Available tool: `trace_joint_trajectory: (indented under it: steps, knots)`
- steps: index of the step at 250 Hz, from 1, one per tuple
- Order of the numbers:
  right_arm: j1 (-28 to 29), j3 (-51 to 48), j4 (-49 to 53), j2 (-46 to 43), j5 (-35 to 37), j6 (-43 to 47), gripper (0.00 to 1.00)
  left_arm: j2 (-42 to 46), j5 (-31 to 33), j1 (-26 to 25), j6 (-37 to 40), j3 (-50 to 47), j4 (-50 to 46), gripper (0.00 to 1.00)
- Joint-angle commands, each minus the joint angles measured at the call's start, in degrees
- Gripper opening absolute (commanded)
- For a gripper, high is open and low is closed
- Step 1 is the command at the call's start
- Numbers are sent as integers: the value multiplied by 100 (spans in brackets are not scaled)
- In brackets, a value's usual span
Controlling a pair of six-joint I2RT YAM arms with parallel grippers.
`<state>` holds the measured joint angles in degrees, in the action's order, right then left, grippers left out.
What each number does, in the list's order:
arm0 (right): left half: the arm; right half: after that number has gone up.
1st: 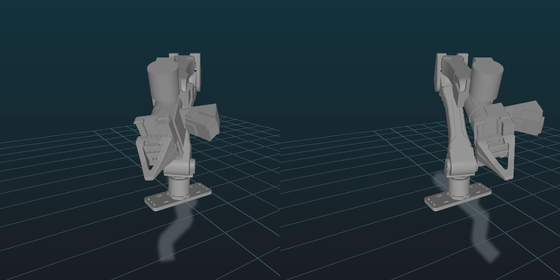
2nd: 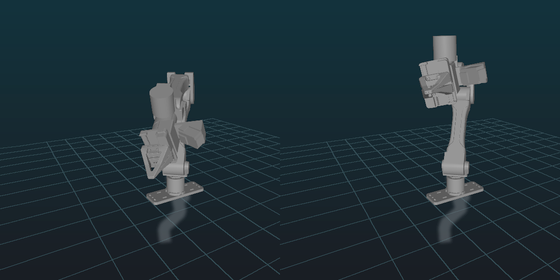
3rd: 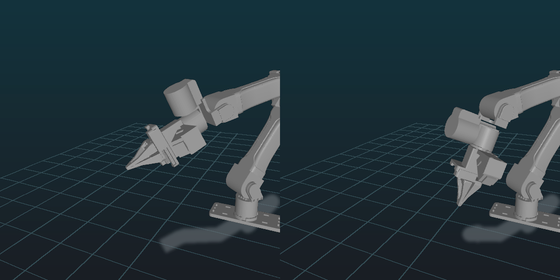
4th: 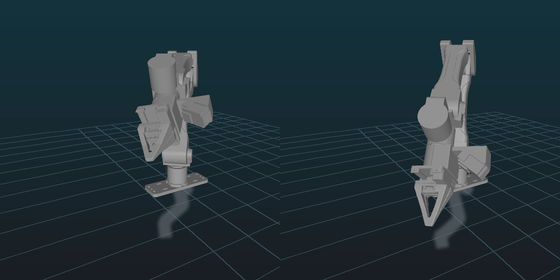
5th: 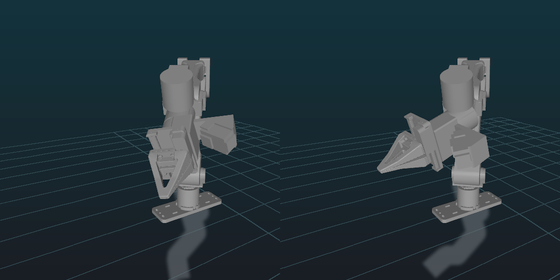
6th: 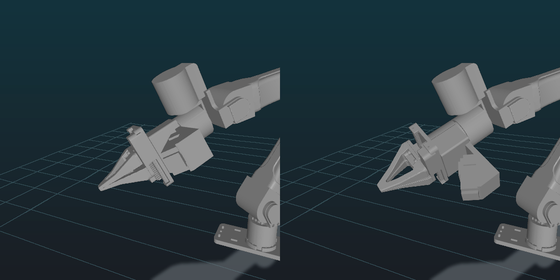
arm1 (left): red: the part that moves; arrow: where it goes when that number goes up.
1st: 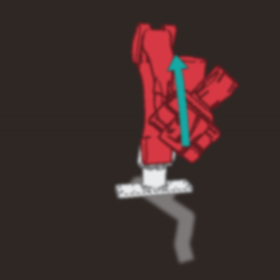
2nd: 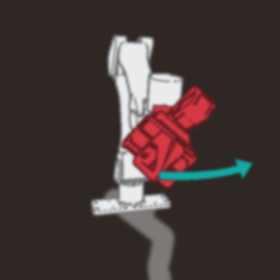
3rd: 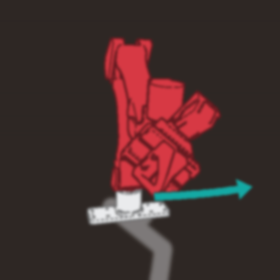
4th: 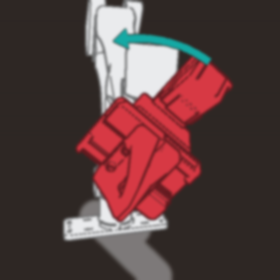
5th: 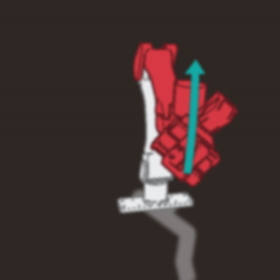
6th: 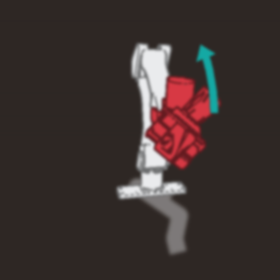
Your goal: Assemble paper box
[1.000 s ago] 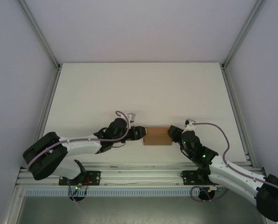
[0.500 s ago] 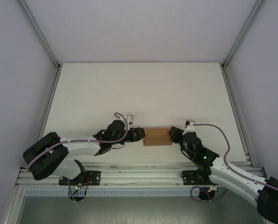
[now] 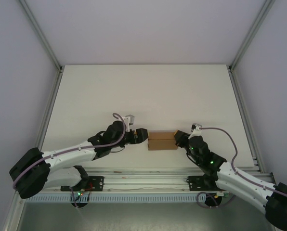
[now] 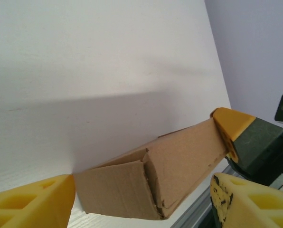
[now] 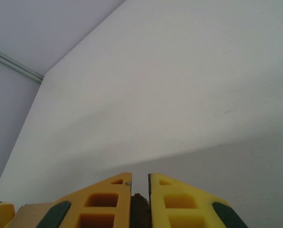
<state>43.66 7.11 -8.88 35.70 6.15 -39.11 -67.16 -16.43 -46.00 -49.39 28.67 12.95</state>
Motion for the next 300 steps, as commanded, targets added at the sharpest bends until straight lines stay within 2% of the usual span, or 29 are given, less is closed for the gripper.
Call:
trace_joint_trajectory:
  steps: [1,39,87,119,135,151,182,211,240,247,258,267,289,300]
  knots:
    - [-5,-184,1205,113,-3,158,12,-188,48,47,114,113,-119,72]
    - [-11,-219,1152,144,15,138,12,-708,-390,54,69,187,322,66]
    - [-5,-277,1085,148,-17,199,12,-1239,-706,52,-45,129,722,52]
    - [-3,-294,1082,161,-21,186,10,-1485,-774,49,-114,-68,883,41]
    - [-7,-302,1086,166,-18,185,9,-1603,-753,47,-134,-162,909,31]
    - [-6,-333,1085,182,11,161,7,-1701,-716,50,-167,-292,997,24]
    - [-7,-394,1047,181,-2,111,5,-1801,-702,44,-178,-439,1158,23]
    - [-2,-323,1102,166,15,106,6,-1792,-714,37,-62,-320,1052,23]
    - [-5,90,1414,126,32,308,15,-1647,-680,33,234,43,669,27]
    - [-2,255,1532,121,69,390,19,-1590,-634,38,319,161,530,31]
    - [-5,545,1719,131,100,539,22,-1481,-518,36,468,374,272,42]
    - [-4,798,1890,159,137,650,26,-1367,-369,38,583,551,45,45]
    - [-13,1444,2285,234,360,923,46,-1045,209,53,876,1011,-604,62]
    - [-5,1750,2463,285,465,1124,51,-883,586,57,1030,1267,-1013,69]
